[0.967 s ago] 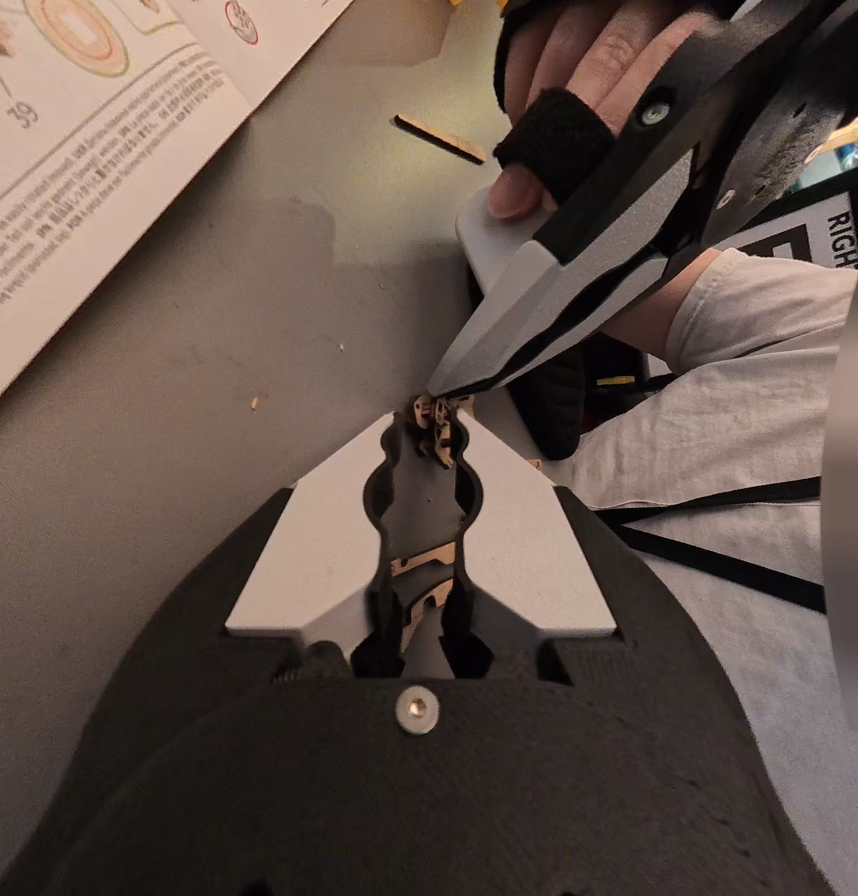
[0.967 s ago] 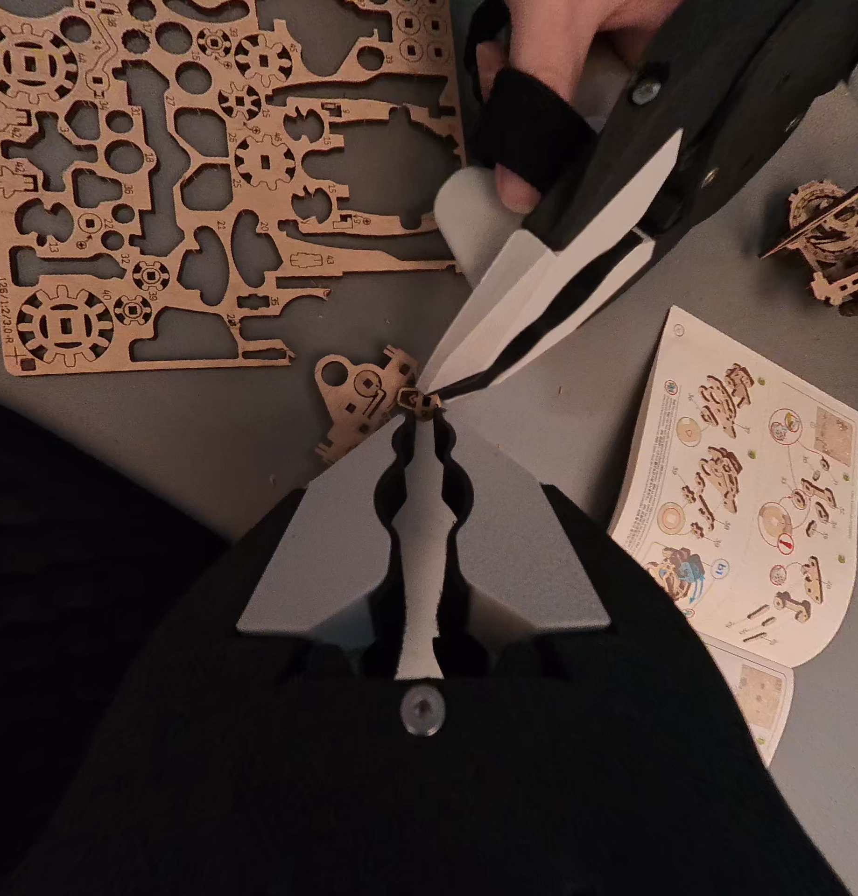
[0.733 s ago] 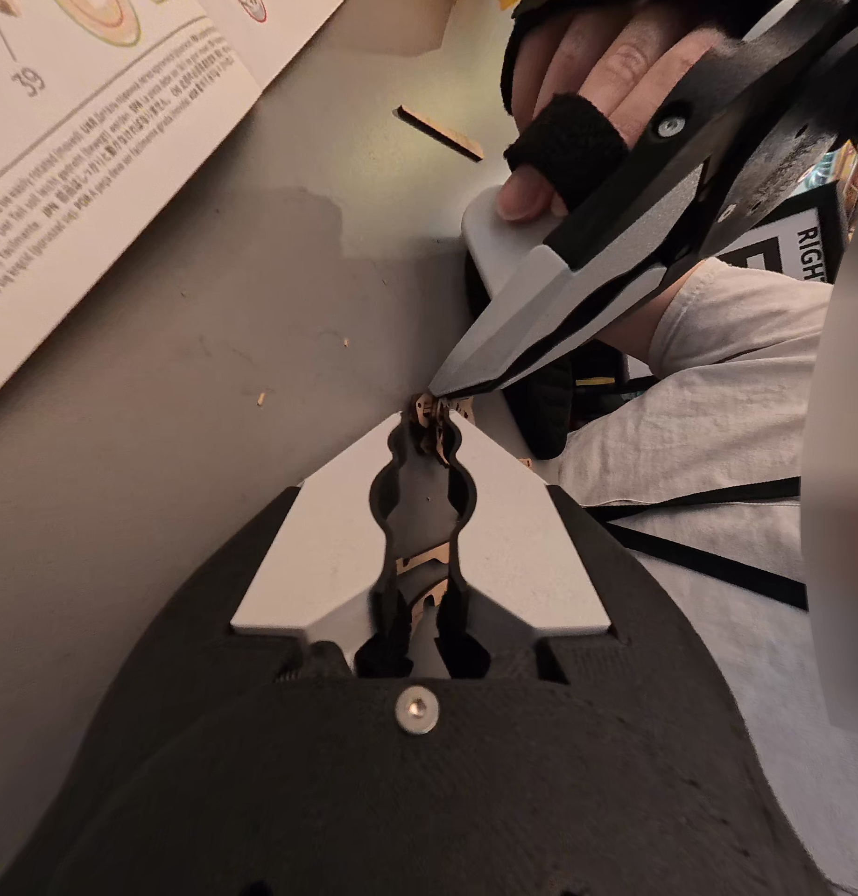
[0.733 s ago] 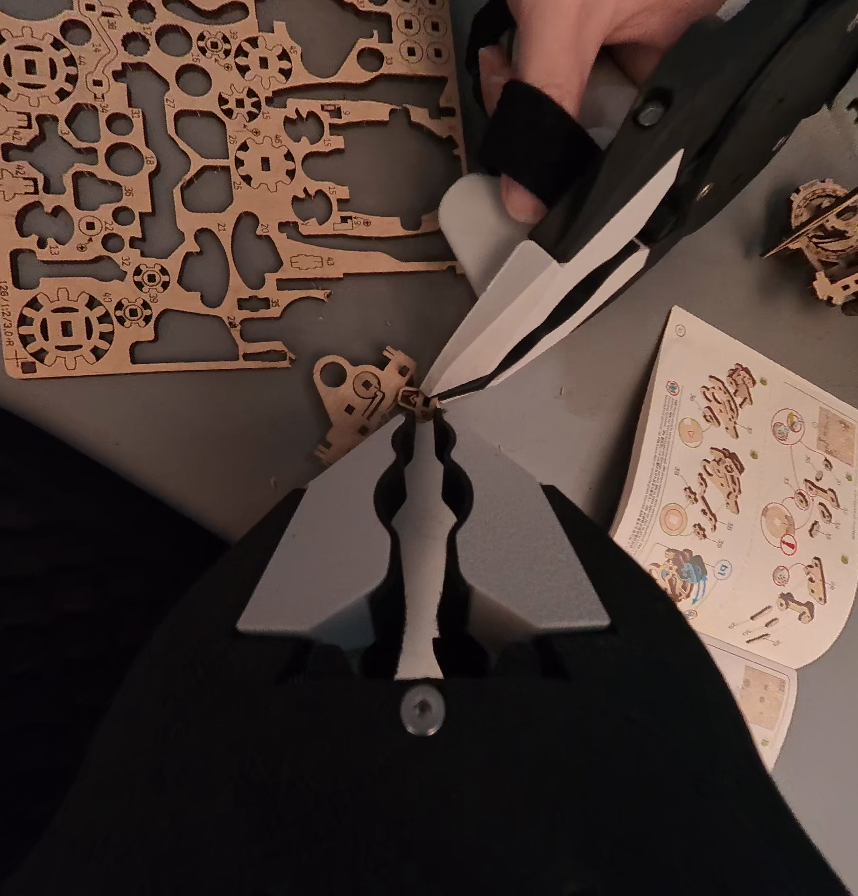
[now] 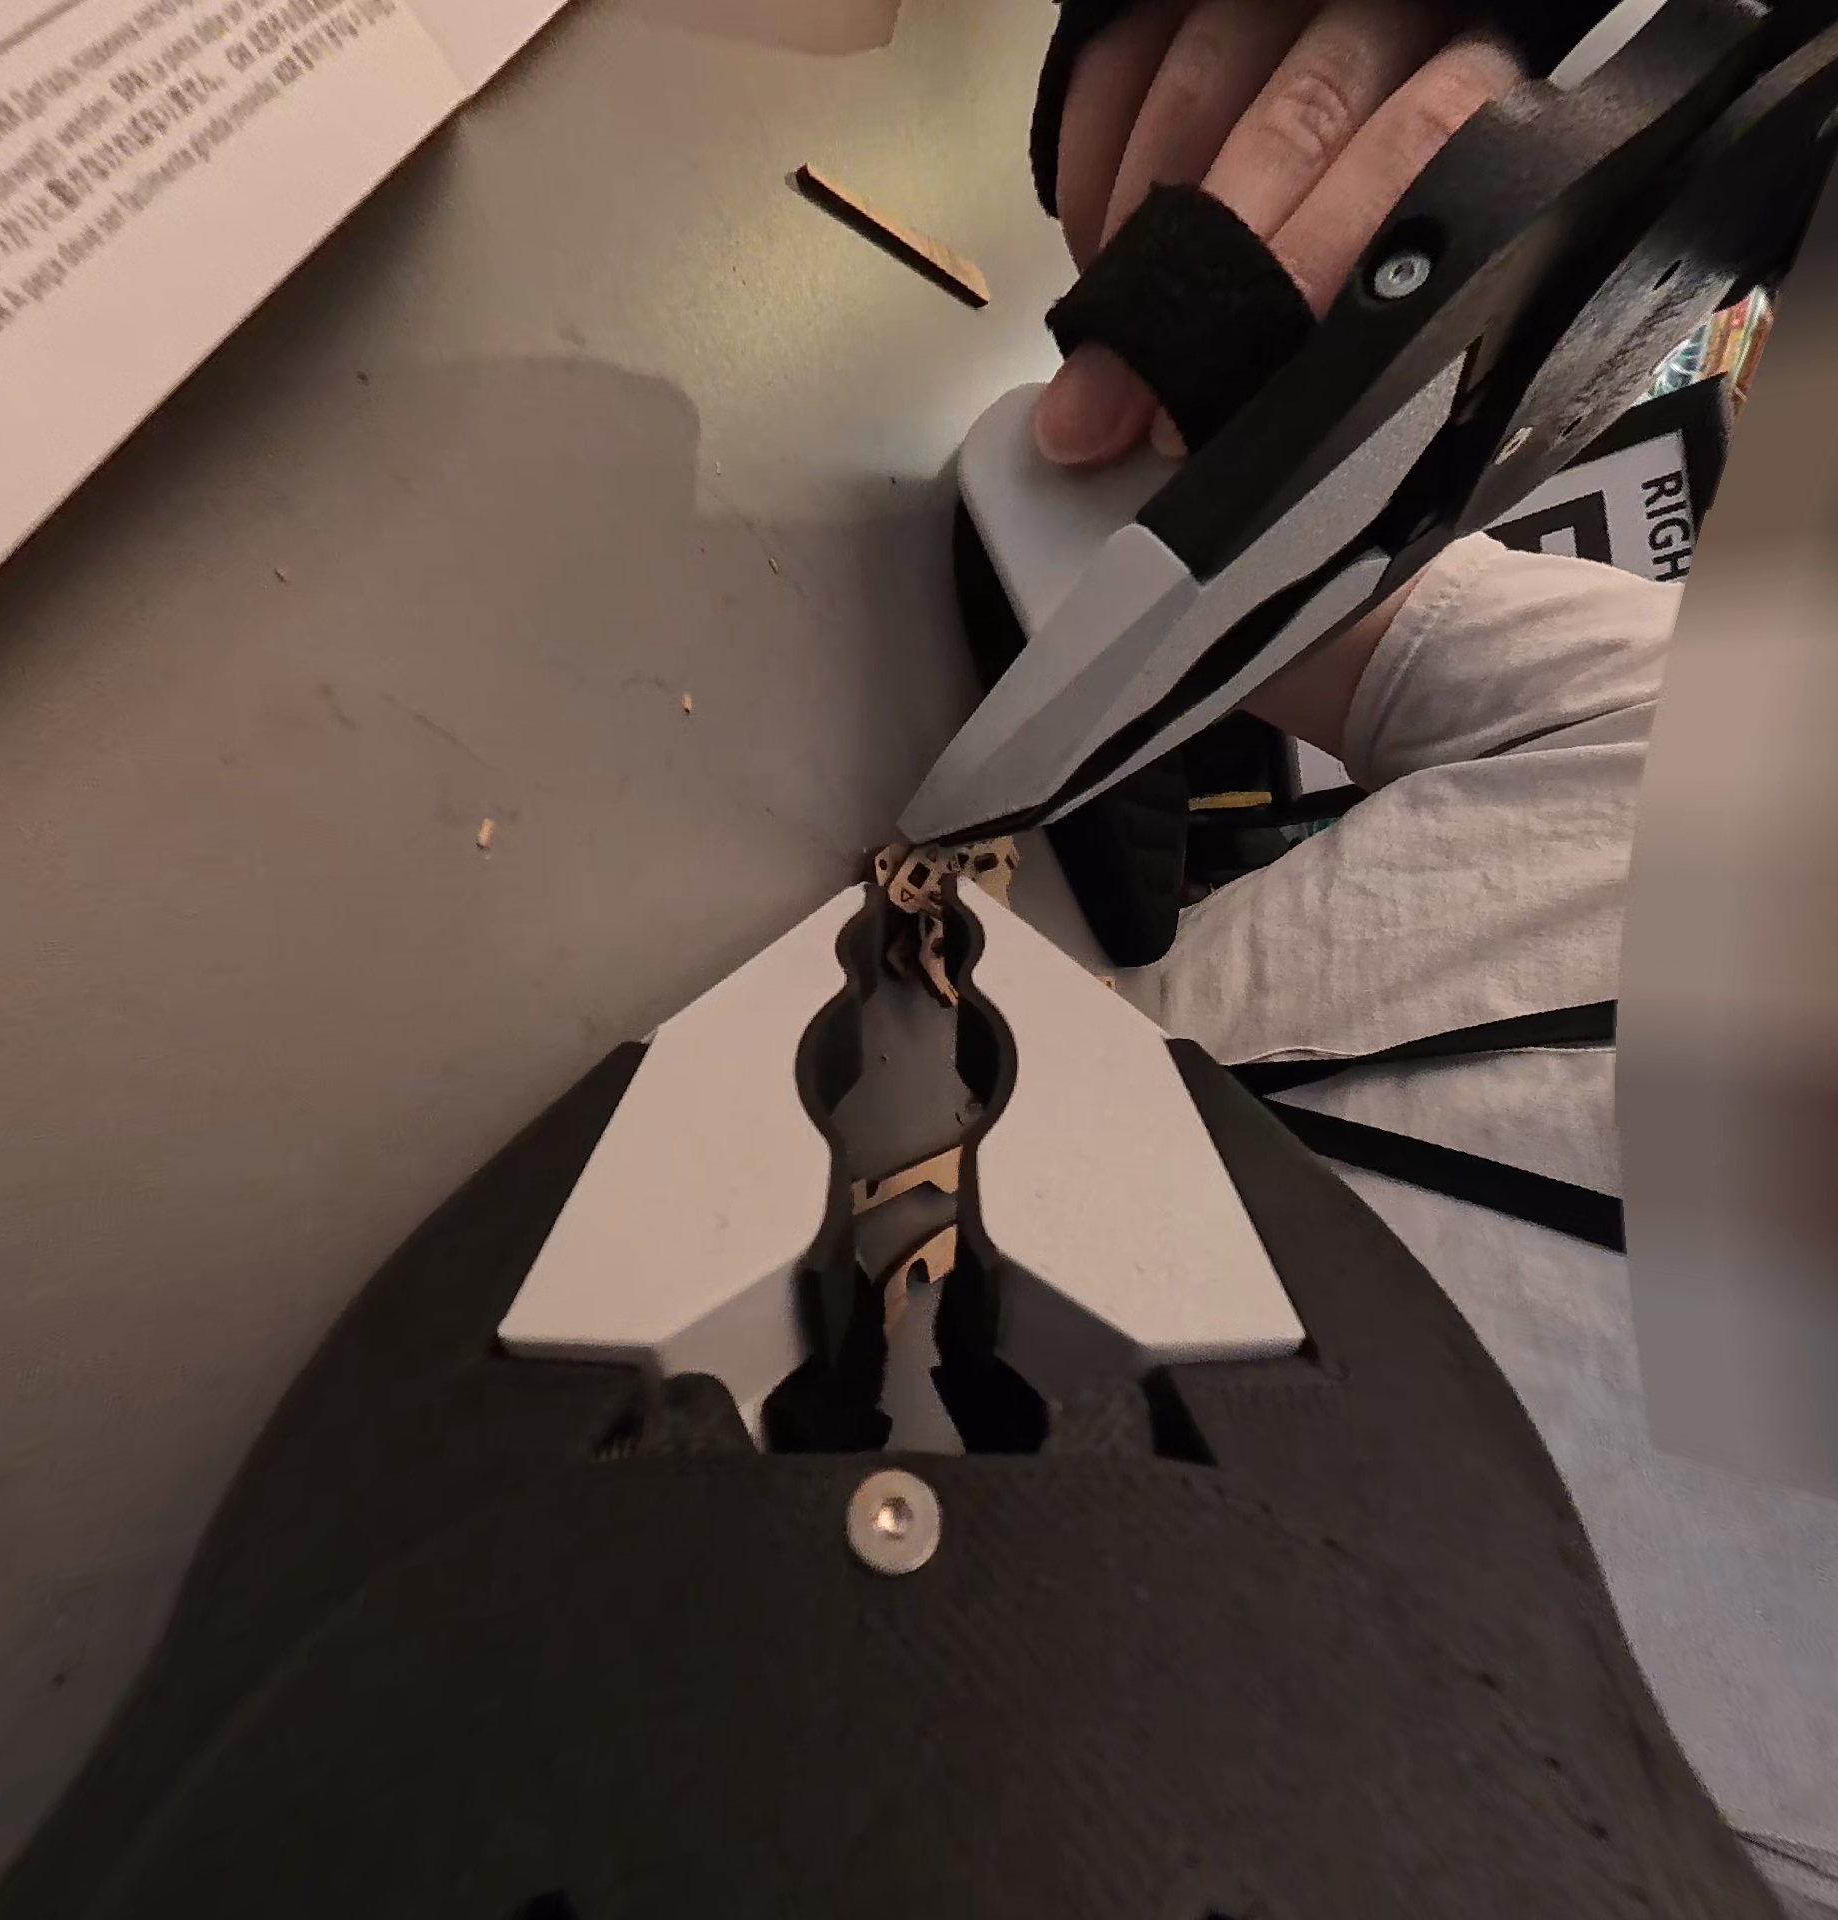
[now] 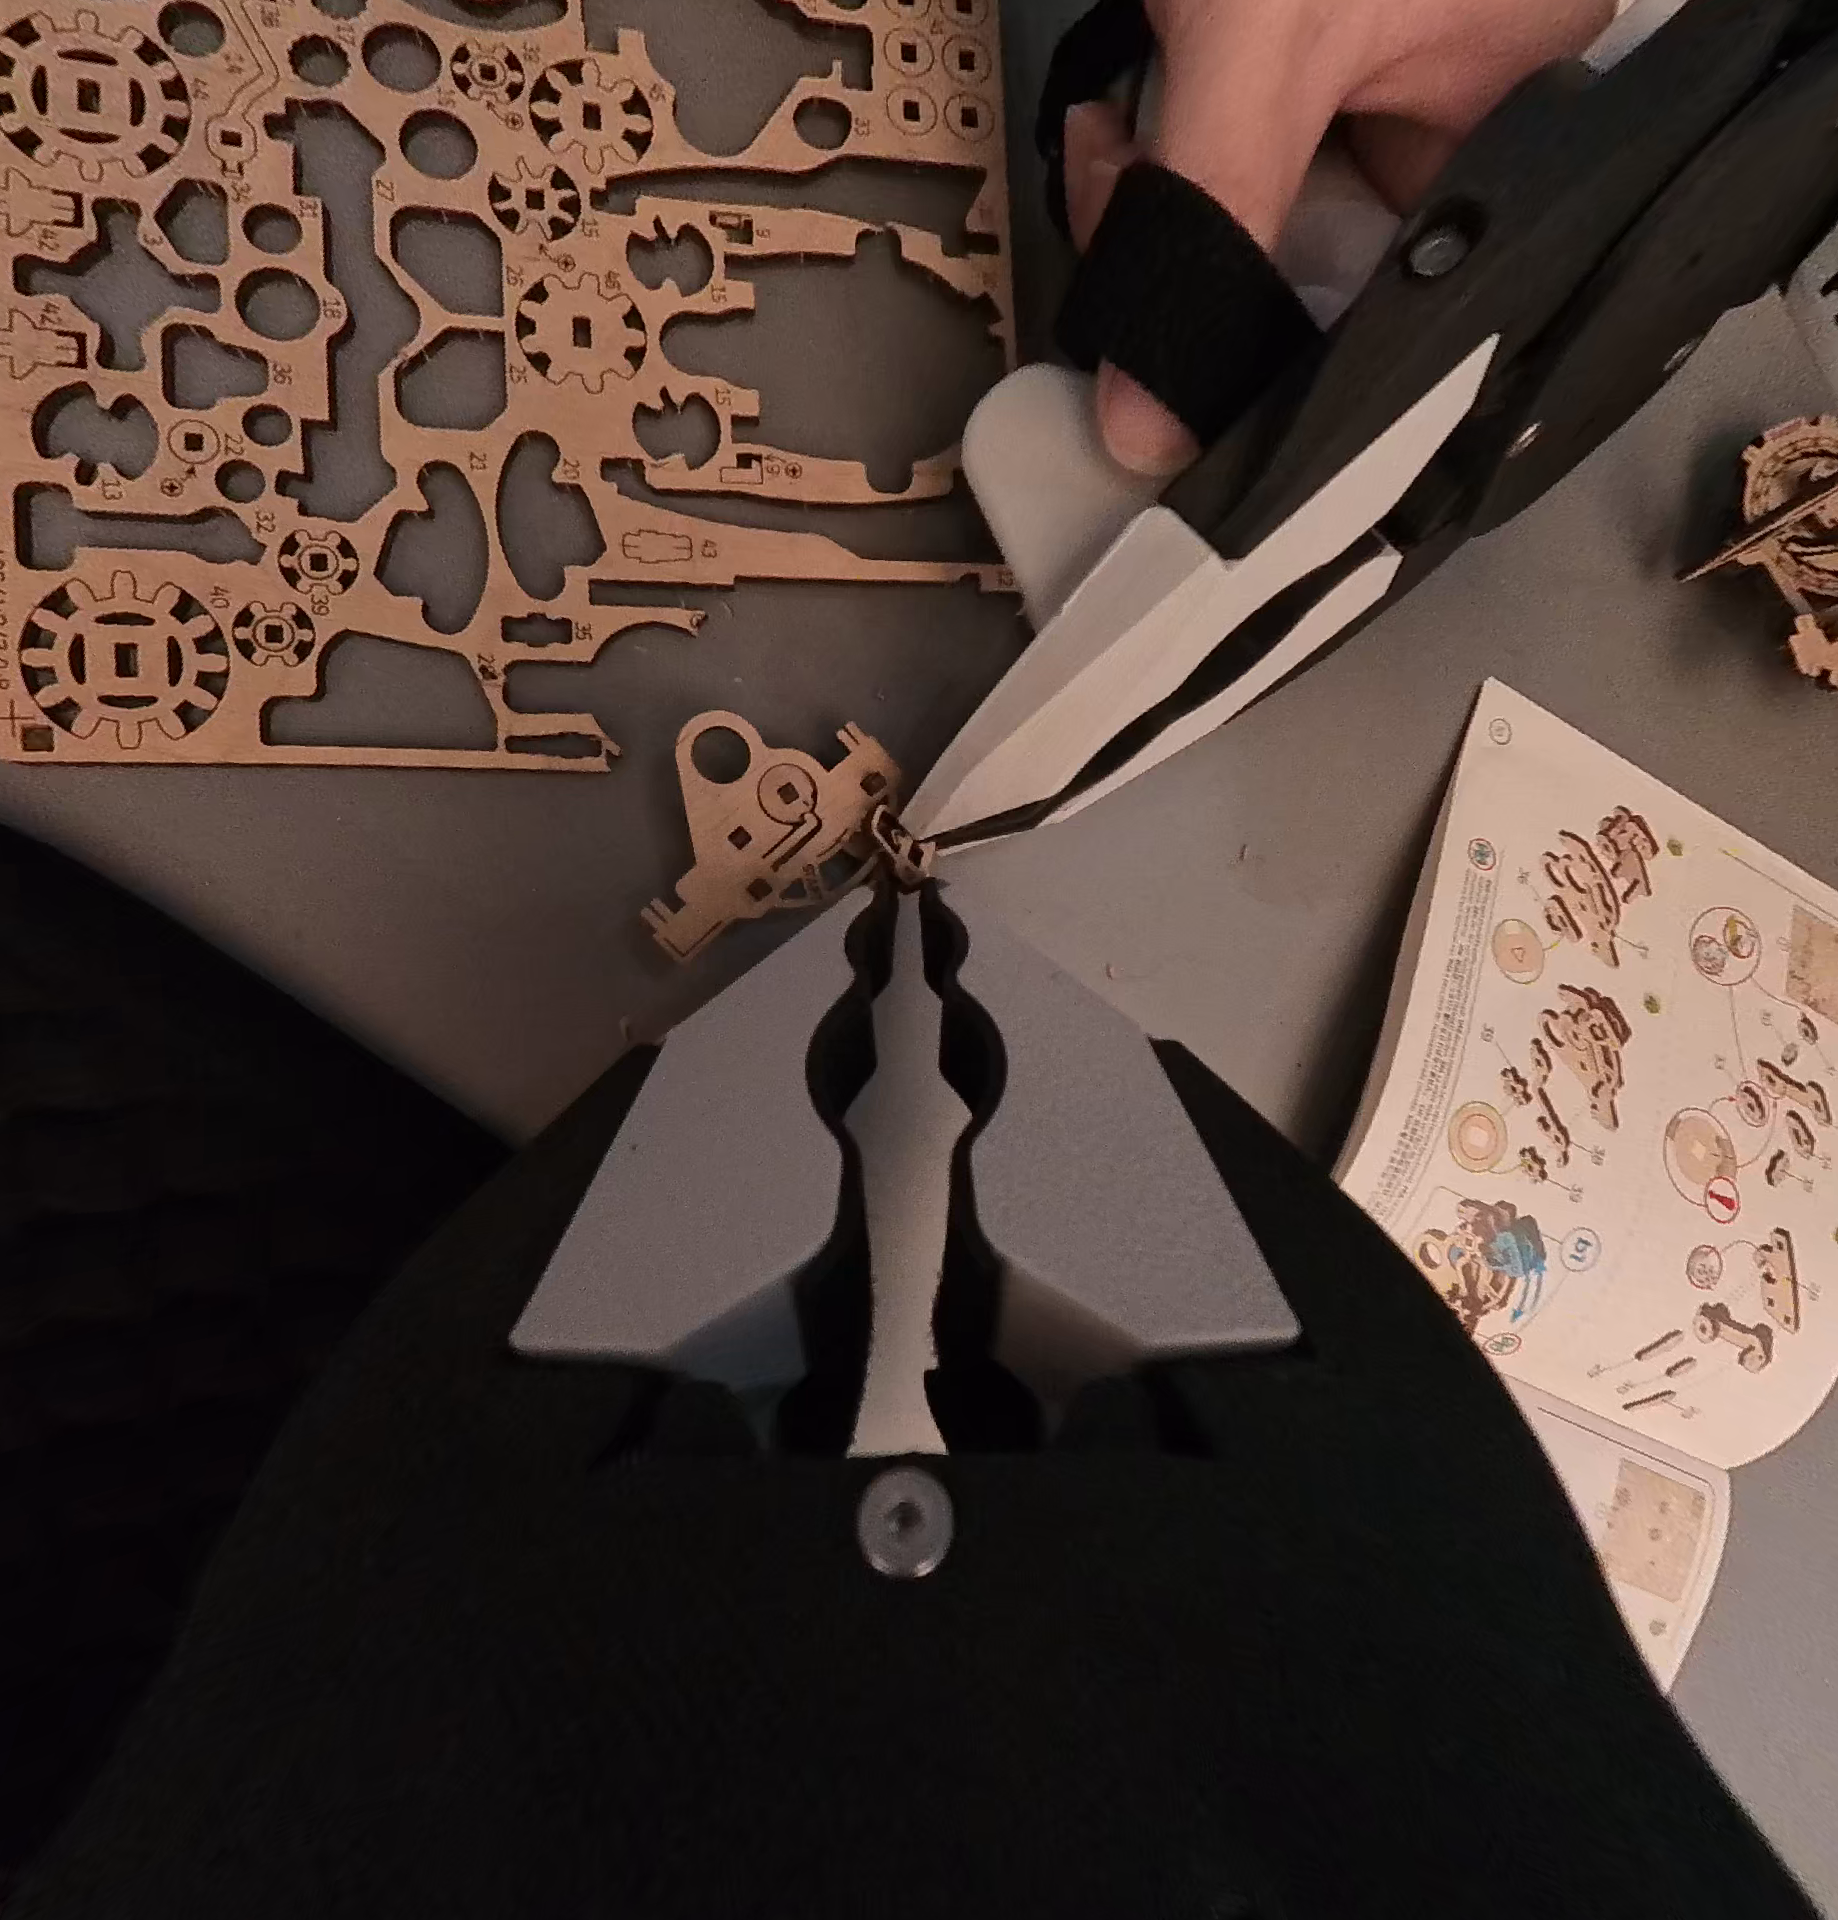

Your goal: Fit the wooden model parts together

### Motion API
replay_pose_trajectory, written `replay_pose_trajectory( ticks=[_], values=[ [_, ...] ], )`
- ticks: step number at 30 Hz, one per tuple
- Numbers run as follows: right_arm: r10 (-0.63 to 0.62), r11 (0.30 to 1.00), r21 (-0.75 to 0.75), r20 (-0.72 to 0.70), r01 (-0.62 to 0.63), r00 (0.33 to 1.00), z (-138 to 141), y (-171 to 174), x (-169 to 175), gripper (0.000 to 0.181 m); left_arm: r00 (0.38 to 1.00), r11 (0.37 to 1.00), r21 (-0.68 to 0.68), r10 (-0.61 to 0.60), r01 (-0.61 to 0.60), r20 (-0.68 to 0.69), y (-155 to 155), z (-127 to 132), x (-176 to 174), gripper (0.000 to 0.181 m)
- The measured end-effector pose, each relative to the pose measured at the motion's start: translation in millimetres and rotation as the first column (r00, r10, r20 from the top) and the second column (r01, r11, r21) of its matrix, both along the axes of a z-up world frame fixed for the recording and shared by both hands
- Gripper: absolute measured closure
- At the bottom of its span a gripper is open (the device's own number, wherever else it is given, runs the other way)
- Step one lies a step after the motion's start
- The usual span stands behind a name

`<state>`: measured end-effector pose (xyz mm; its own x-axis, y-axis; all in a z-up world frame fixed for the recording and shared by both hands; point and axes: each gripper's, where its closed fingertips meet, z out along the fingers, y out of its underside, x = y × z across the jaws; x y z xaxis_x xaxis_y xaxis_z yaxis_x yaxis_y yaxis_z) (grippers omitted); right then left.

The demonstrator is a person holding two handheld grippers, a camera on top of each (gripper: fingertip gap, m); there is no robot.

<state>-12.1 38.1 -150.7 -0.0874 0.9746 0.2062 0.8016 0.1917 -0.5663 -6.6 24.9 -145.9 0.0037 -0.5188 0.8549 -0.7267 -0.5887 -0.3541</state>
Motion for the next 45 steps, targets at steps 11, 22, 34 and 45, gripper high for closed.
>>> replay_pose_trajectory(
  ticks=[11,22,34,45],
  values=[
    [0.001,1.000,-0.016,-0.022,-0.001,1.000,0.0,-5.1,0.3,0.178,0.999,0.998,0.058,0.000,0.002,-0.036,-3.1,-3.6,0.9,0.171],
    [-0.439,0.628,-0.743,-0.093,0.231,0.894,12.6,-7.4,13.6,0.169,0.999,0.997,0.071,-0.027,0.029,-0.038,-10.2,-3.9,3.1,0.171],
    [-0.199,0.857,-0.507,-0.165,0.090,0.966,-0.1,-28.6,1.2,0.164,0.998,0.996,0.072,-0.044,0.047,-0.042,-13.3,-4.2,1.7,0.171],
    [-0.125,0.926,-0.374,-0.158,0.058,0.979,-5.8,-30.8,3.3,0.167,0.998,0.995,0.081,-0.056,0.060,-0.041,-15.1,-3.8,1.2,0.172]
  ],
)
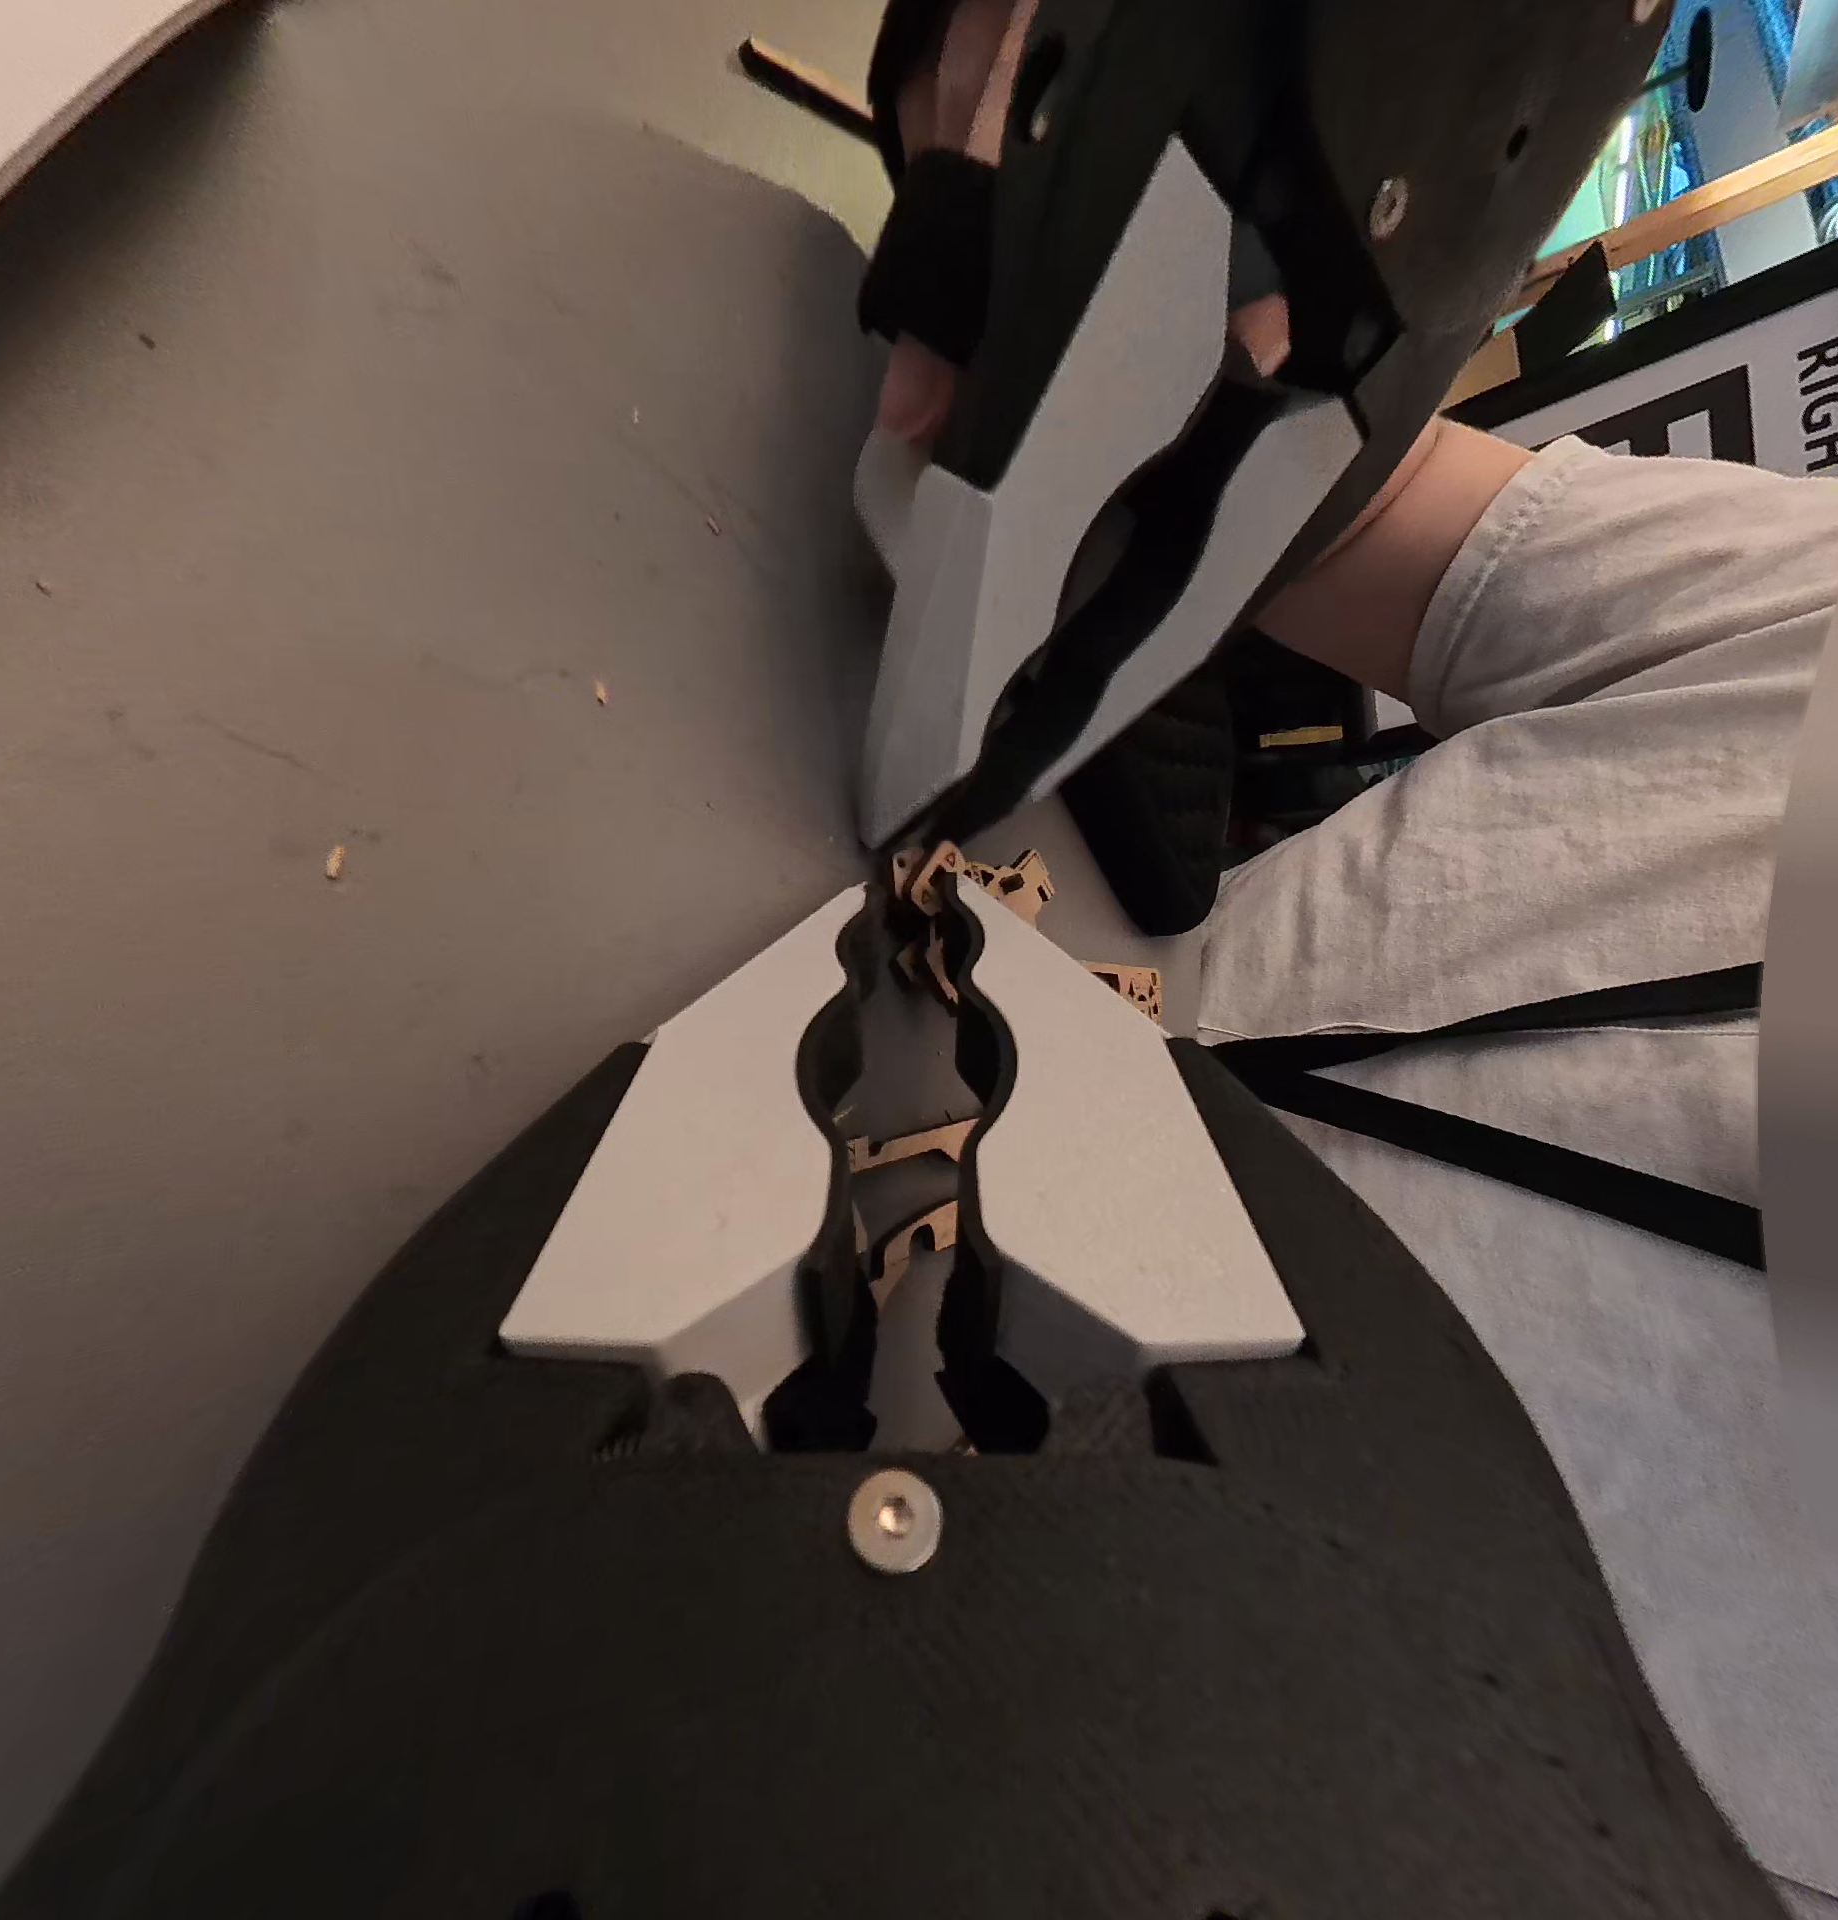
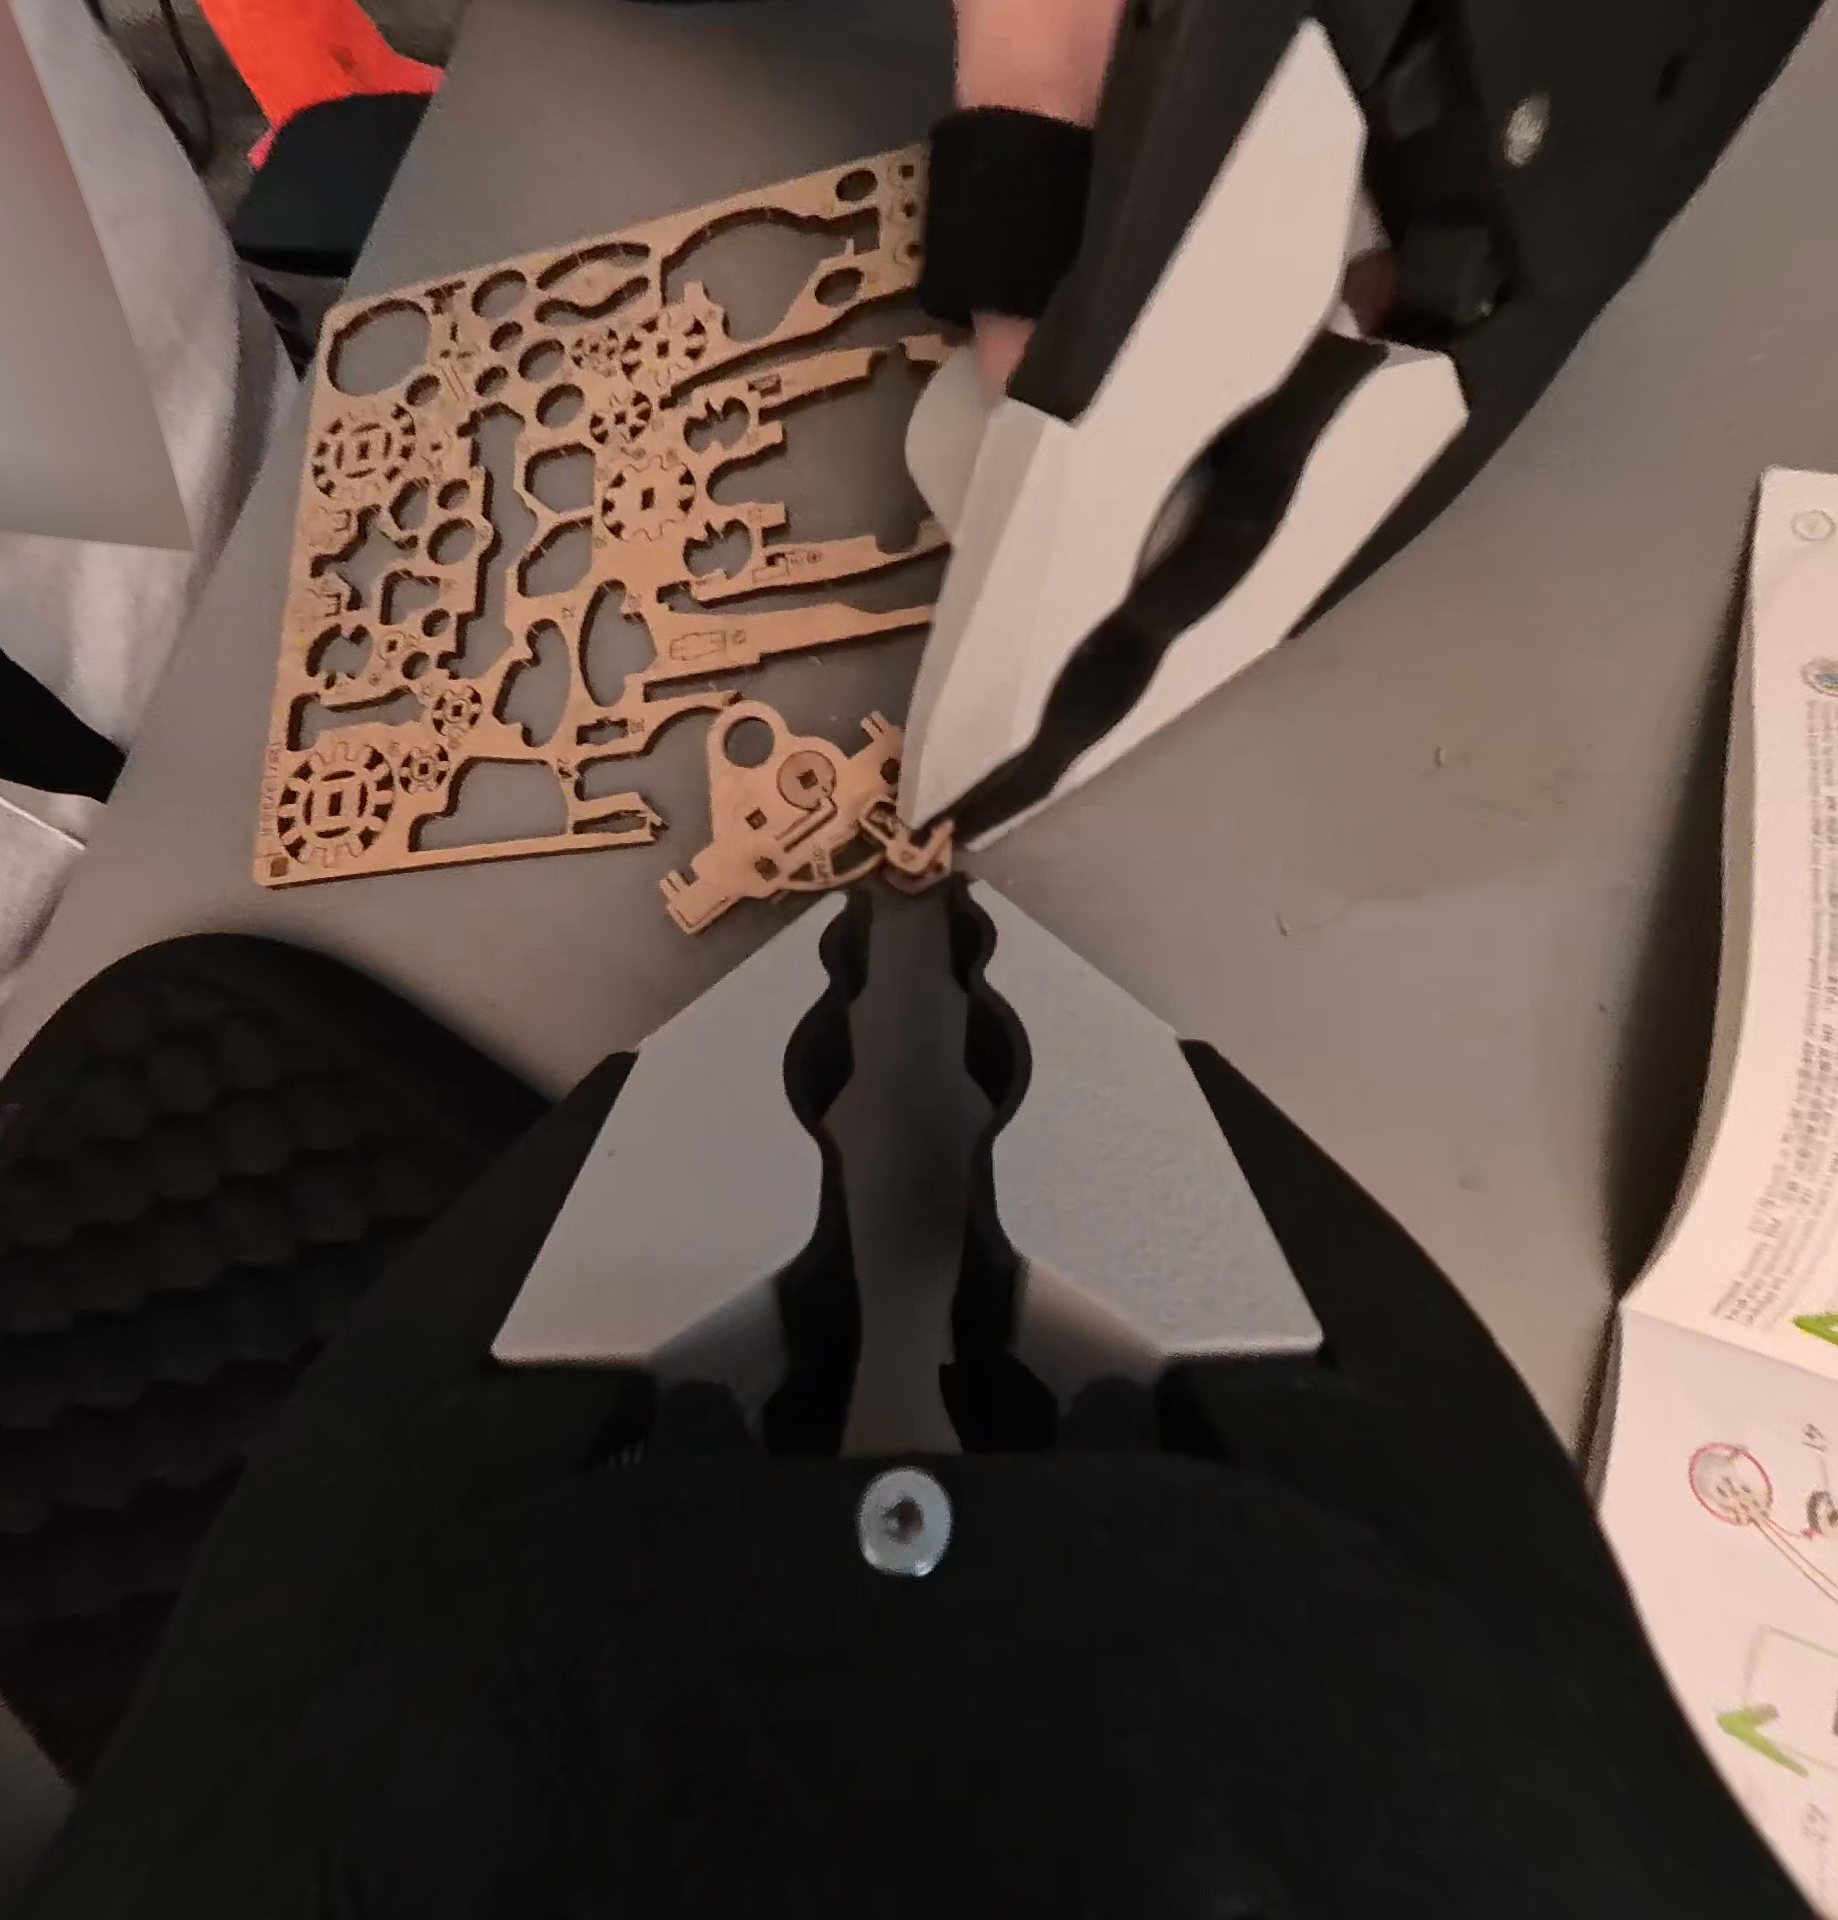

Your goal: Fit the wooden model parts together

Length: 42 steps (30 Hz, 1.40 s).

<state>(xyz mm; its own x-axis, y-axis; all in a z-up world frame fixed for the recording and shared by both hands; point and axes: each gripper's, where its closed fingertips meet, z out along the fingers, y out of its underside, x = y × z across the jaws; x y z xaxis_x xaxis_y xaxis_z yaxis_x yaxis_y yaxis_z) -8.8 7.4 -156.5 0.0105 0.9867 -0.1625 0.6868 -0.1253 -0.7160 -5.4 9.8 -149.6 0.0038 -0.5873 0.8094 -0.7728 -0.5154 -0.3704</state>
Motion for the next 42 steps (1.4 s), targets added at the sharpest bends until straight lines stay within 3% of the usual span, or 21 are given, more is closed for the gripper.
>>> replay_pose_trajectory(
  ticks=[10,33,38,42],
  values=[
    [0.015,0.996,0.089,-0.055,-0.010,0.998,-0.8,-0.8,-4.0,0.170,1.000,1.000,-0.006,-0.011,0.011,0.003,-1.4,0.4,-0.2,0.173],
    [0.027,0.922,0.386,0.027,-0.036,0.999,7.7,9.7,-7.9,0.171,0.997,0.998,0.061,0.004,-0.009,0.078,7.1,8.5,-4.9,0.174],
    [0.007,0.943,0.333,-0.019,-0.001,1.000,8.1,11.8,-5.8,0.171,0.996,0.994,0.105,0.008,-0.018,0.093,8.9,8.1,-4.9,0.177],
    [-0.077,0.977,0.195,-0.040,0.083,0.996,7.9,17.7,5.2,0.172,0.998,0.993,0.114,-0.006,-0.001,0.064,5.5,-0.1,-6.5,0.181]
  ],
)
